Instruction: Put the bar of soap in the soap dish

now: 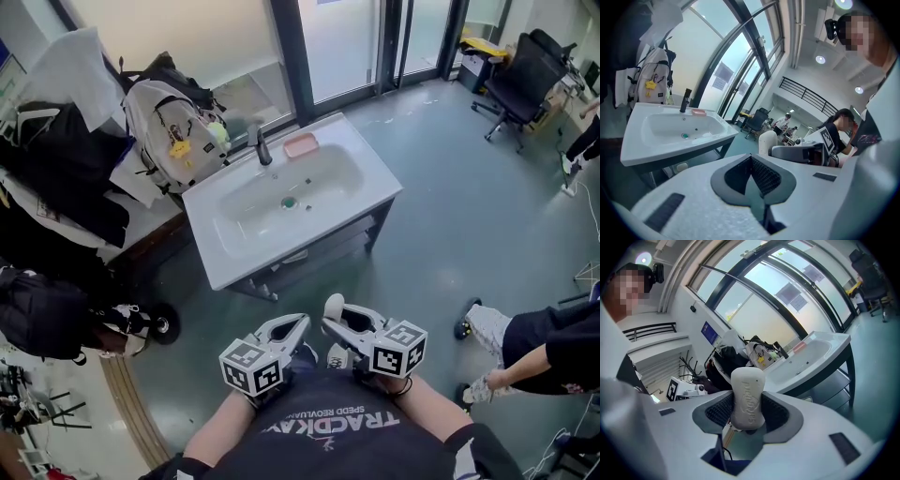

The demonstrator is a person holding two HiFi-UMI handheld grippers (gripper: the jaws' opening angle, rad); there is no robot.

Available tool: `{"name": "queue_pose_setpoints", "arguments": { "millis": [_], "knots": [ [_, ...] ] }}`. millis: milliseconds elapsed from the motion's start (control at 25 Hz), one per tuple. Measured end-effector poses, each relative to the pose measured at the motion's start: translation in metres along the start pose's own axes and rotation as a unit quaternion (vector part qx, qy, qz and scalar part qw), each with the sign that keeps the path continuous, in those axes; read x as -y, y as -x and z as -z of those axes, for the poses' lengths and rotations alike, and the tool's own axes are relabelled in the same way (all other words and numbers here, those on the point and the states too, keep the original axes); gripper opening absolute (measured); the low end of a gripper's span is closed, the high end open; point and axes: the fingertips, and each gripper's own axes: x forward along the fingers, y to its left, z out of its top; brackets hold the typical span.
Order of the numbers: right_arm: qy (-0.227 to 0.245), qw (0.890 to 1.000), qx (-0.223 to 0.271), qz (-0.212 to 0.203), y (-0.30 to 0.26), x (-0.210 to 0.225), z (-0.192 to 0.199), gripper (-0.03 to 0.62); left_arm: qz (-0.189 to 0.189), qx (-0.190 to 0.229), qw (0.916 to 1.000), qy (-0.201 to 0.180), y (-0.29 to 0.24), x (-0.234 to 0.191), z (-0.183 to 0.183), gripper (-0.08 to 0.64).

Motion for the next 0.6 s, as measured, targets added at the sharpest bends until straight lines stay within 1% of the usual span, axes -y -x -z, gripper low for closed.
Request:
{"name": "queue_pose_setpoints", "arguments": {
  "millis": [360, 600],
  "knots": [
    [-0.002, 0.999, 0.019, 0.028, -0.009, 0.005, -0.020, 0.186, 0.025, 0.004, 0.9997, -0.003, -0.005, -0.012, -0.021, 0.011],
    [-0.005, 0.999, 0.028, 0.040, -0.031, 0.007, -0.032, 0.186, 0.035, 0.002, 0.9994, -0.002, -0.003, -0.035, -0.035, 0.011]
  ]
}}
